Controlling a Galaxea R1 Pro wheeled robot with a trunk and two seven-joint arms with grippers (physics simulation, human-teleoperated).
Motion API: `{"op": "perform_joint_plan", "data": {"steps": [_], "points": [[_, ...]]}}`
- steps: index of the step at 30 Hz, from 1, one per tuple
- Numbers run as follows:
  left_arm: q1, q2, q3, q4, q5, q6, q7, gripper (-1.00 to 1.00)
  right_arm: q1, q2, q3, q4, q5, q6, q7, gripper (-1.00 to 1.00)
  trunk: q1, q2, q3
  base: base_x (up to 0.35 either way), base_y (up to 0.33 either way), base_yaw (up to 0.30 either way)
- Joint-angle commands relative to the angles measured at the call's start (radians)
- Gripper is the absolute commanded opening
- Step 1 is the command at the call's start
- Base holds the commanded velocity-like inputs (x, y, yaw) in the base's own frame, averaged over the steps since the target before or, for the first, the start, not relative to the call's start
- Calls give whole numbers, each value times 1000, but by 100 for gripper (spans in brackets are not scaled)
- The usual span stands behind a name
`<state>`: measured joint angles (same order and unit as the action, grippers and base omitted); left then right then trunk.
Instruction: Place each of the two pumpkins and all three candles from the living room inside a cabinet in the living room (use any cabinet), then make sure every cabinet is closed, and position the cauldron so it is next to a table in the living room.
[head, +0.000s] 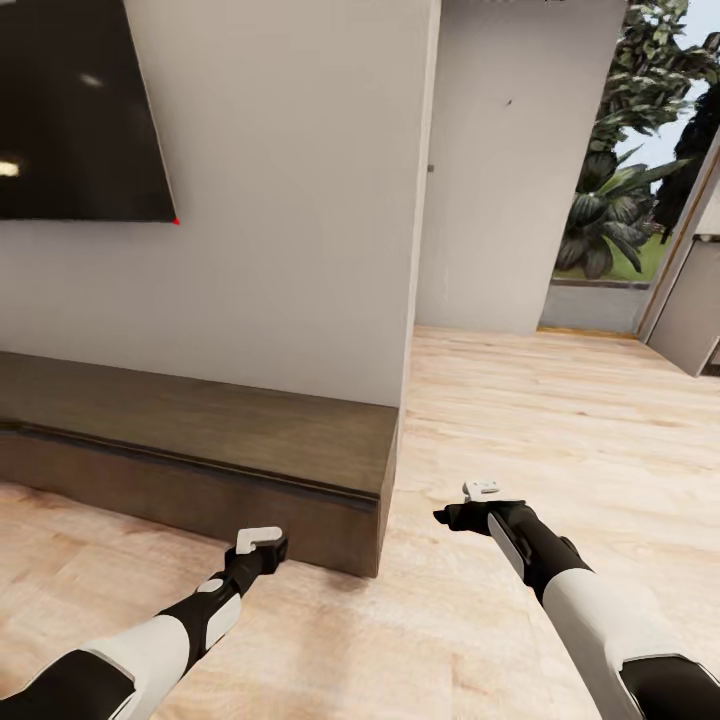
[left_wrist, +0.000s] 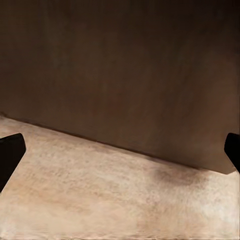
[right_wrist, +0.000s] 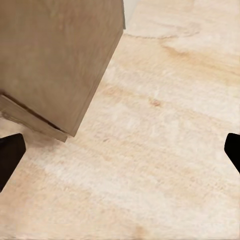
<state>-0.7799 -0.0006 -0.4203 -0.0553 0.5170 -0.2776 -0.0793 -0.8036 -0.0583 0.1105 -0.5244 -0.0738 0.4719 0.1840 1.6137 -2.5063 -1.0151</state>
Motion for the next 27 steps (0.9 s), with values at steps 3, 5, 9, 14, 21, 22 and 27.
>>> {"op": "perform_joint_plan", "data": {"steps": [3, 5, 9, 14, 21, 22, 27], "points": [[-1, -1, -6, 2, 11, -3, -4, 100, 0, -1, 8, -1, -5, 5, -3, 100, -1, 0, 2, -226, 0, 189], [-1, -1, -6, 2, 12, -3, -4, 100, 0, -1, 9, 0, -5, 5, -3, 100, -1, 0, 4, -72, 0, 221], [-1, -2, -6, 7, 12, -3, -4, 100, 0, -2, 9, 1, -5, 5, -3, 100, -1, 0, 8, -26, 0, 224], [-1, -6, -6, 15, 12, -3, -4, 100, 0, -1, 9, 4, -4, 5, -3, 100, -1, 0, 13, -22, -3, 227], [-1, -7, -6, 15, 11, -3, -3, 100, 0, -1, 9, 9, -4, 6, -3, 100, -1, 0, 18, -217, -84, 252], [-1, -8, -6, 15, 11, -2, -3, 100, 0, -1, 8, 9, -3, 6, -3, 100, -1, 0, 19, -277, -118, 265], [-1, -13, -6, 17, 11, -1, -2, 100, 0, -1, 8, 12, -3, 6, -3, 100, -1, 0, 20, -284, -126, 192]]}}
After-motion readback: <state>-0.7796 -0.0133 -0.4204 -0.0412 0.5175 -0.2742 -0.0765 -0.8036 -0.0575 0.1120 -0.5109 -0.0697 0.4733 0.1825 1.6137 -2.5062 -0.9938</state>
